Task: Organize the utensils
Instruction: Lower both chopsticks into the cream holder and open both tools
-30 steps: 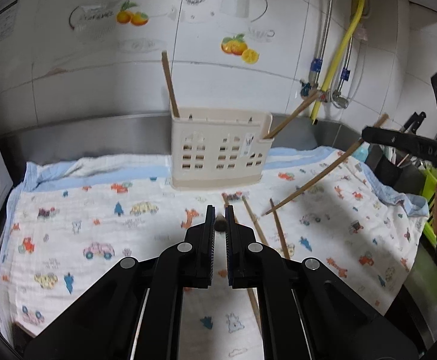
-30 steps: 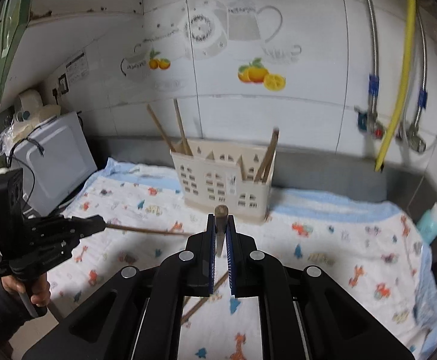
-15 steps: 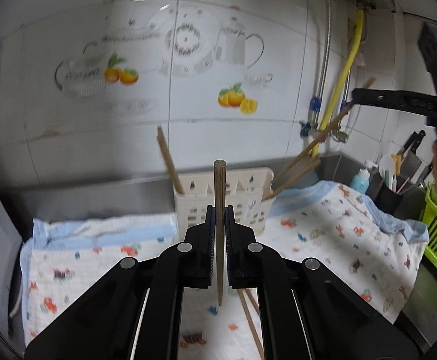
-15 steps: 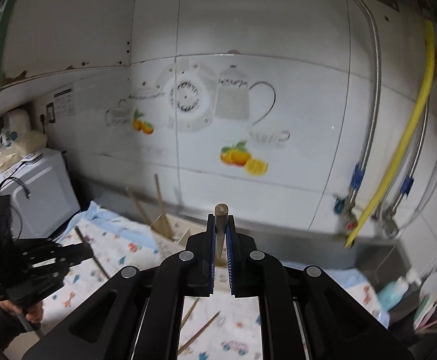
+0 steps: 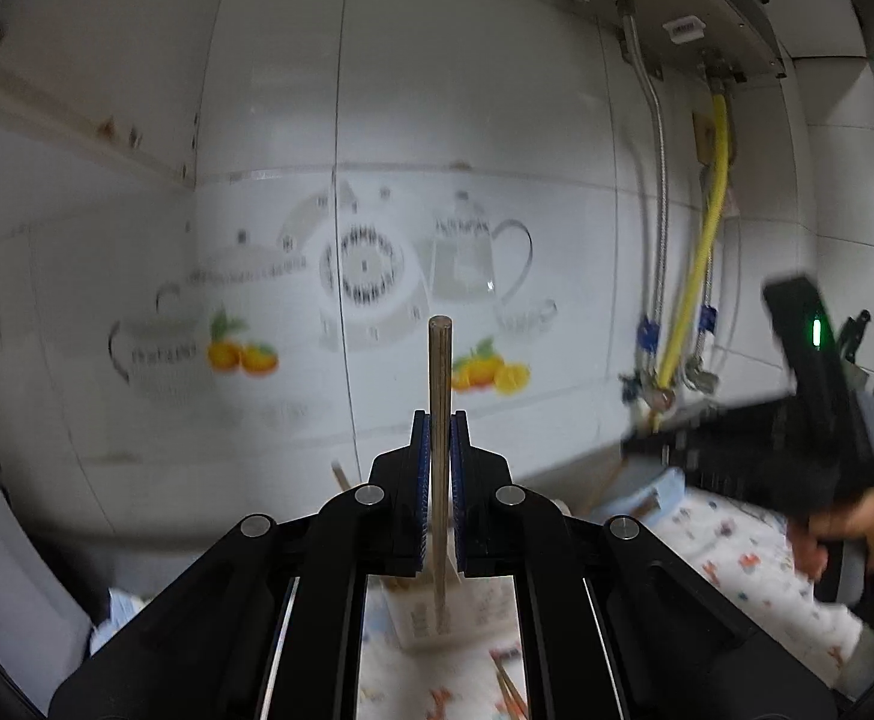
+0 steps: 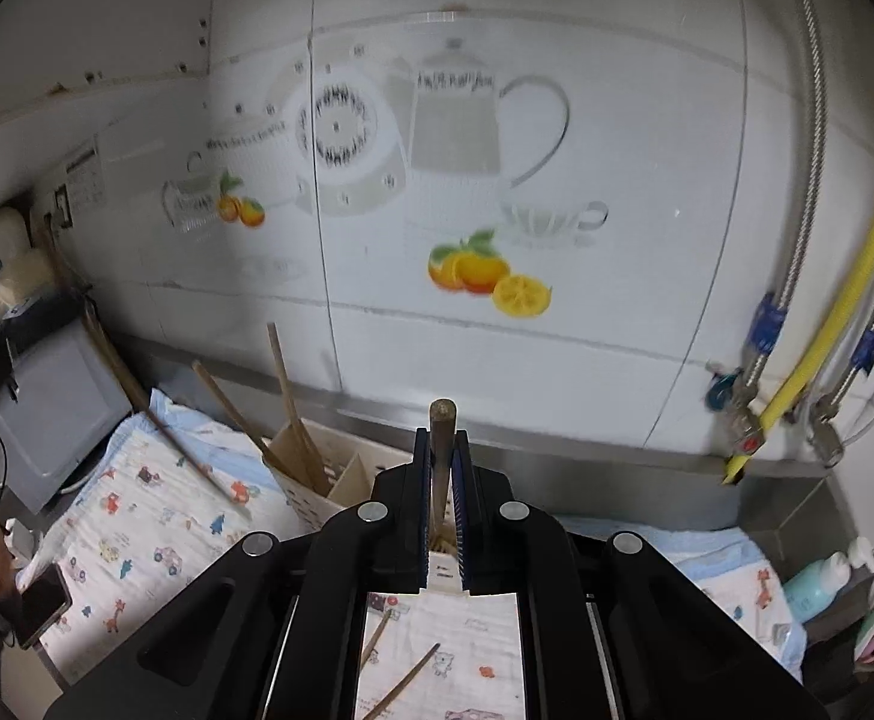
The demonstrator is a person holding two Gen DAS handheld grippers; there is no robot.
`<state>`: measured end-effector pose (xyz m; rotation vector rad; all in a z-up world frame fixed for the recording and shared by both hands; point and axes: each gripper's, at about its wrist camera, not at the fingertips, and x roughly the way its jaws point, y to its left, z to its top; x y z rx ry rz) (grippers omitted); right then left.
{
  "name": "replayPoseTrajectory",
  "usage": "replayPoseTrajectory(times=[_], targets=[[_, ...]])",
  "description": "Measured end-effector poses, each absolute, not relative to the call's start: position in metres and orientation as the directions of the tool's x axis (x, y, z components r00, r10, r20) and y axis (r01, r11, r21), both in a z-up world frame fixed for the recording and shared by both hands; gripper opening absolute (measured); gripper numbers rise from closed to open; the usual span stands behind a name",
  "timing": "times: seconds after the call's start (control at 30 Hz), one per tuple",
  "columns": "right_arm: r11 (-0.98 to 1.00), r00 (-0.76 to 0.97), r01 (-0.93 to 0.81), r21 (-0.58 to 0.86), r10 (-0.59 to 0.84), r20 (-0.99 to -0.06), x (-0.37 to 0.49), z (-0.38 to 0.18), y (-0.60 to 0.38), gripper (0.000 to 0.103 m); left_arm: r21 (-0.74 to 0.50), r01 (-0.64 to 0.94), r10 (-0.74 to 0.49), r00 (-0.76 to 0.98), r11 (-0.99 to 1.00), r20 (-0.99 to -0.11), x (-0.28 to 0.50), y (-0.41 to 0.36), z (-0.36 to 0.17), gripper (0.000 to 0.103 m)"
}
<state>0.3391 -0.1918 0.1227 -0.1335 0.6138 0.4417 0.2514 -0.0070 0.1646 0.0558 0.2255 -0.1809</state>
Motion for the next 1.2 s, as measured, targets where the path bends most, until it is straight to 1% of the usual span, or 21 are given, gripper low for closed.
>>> replayPoseTrajectory(times=[0.2, 0.27, 0.33, 0.4, 0.5, 0.6, 0.8, 1.03, 1.13, 1.2], targets=[[0.897, 0.713, -0.441, -0.022, 0.335, -0.616, 0.348, 0.101, -0.181, 0.007, 0.025, 0.141, -0.135, 0.974, 0.990, -0.180, 0.279, -0.006, 0.174, 0.005], [0.898, 0.714, -0.440, -0.024, 0.333, -0.616, 0.350, 0.098, -0.181, 0.007, -0.014, 0.152, -0.152, 0.971, 0.988, -0.183, 0.290, -0.001, 0.171, 0.005], [0.897, 0.712, -0.441, -0.018, 0.338, -0.615, 0.351, 0.097, -0.182, 0.007, -0.031, 0.130, -0.134, 0.974, 0.991, -0.185, 0.301, 0.003, 0.165, 0.005], [0.897, 0.713, -0.443, -0.019, 0.339, -0.613, 0.352, 0.097, -0.182, 0.007, -0.071, 0.132, -0.144, 0.969, 0.989, -0.203, 0.312, 0.009, 0.157, 0.005], [0.895, 0.718, -0.445, -0.029, 0.337, -0.609, 0.352, 0.096, -0.181, 0.007, -0.075, 0.111, -0.125, 0.969, 0.991, -0.213, 0.322, 0.013, 0.143, 0.005], [0.896, 0.721, -0.443, -0.033, 0.334, -0.608, 0.352, 0.095, -0.181, 0.007, -0.092, 0.104, -0.123, 0.962, 0.990, -0.243, 0.330, 0.016, 0.130, 0.005], [0.896, 0.728, -0.443, -0.030, 0.340, -0.595, 0.350, 0.098, -0.183, 0.007, -0.096, 0.094, -0.119, 0.945, 0.991, -0.304, 0.345, 0.018, 0.107, 0.005], [0.901, 0.760, -0.429, -0.061, 0.324, -0.563, 0.333, 0.107, -0.188, 0.008, -0.087, 0.092, -0.117, 0.932, 0.992, -0.342, 0.351, 0.017, 0.095, 0.006], [0.899, 0.766, -0.433, -0.066, 0.328, -0.553, 0.317, 0.108, -0.191, 0.017, -0.103, 0.094, -0.124, 0.927, 0.990, -0.354, 0.352, 0.018, 0.096, 0.007], [0.902, 0.775, -0.425, -0.073, 0.321, -0.545, 0.304, 0.106, -0.195, 0.019, -0.107, 0.093, -0.125, 0.928, 0.990, -0.350, 0.348, 0.020, 0.099, 0.007]])
